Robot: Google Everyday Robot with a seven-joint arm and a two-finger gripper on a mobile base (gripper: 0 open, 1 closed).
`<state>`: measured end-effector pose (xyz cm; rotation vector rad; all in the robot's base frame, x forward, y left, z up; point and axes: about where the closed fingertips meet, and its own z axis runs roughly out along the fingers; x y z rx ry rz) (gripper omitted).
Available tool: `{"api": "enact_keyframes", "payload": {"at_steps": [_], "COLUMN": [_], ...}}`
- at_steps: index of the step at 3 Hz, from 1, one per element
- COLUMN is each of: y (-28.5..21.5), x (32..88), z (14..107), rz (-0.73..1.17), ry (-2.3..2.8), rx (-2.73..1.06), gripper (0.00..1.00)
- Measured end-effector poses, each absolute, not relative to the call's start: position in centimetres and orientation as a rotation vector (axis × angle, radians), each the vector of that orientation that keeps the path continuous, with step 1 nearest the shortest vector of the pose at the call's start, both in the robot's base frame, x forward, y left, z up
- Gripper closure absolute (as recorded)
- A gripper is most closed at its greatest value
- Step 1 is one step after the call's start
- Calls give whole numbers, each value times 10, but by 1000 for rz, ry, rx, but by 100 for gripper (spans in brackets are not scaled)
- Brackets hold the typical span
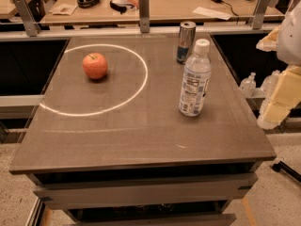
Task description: Move redbull can near apple
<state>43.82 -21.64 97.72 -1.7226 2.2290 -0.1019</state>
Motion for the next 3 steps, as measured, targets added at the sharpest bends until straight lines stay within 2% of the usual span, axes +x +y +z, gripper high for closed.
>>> {"api": "enact_keyframes", "payload": {"at_steps": [1,3], "y": [-217,-254], "x": [438,425], "z": [979,967], "rz": [-102,127], "ry": [2228,2242], "rx": [-1712,-1304], "gripper": [0,0]}}
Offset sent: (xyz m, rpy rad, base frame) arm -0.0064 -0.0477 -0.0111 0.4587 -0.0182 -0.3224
